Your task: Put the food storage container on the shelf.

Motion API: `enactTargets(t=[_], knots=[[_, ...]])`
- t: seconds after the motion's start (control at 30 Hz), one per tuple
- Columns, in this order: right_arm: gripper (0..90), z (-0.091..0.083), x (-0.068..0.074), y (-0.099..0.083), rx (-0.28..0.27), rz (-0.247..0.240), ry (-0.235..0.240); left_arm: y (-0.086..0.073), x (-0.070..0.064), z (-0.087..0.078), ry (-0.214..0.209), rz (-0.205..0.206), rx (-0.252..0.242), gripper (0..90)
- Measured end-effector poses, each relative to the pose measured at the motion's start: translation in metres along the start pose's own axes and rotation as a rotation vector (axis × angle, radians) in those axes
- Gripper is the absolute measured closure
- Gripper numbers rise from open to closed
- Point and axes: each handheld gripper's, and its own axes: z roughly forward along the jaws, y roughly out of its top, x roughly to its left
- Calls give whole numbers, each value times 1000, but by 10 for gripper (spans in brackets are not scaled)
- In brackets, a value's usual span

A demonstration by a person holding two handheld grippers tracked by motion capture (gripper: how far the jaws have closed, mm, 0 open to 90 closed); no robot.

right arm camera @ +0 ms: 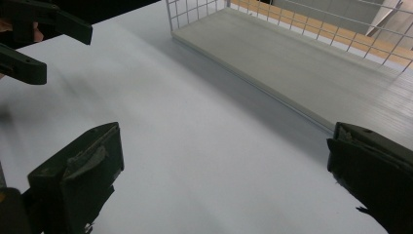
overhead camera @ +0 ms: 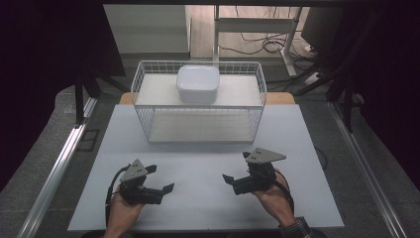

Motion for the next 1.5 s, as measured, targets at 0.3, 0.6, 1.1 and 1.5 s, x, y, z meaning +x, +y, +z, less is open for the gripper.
enactTargets(t=[0.3,0.6,1.1,1.5], knots=[[0,-7,1,-9,8,-1,-11,-8,-2,-5,9,-4,4,81],[0,-16,-2,-25,32,14,-23,-17,0,-8,19,-10,13,71],[0,-40,-11,-47,20,51,-88,-31,3,-20,34,-34,26,72],[0,-49,-17,-63,25,60,-143,-45,10,-28,66,-54,52,73]])
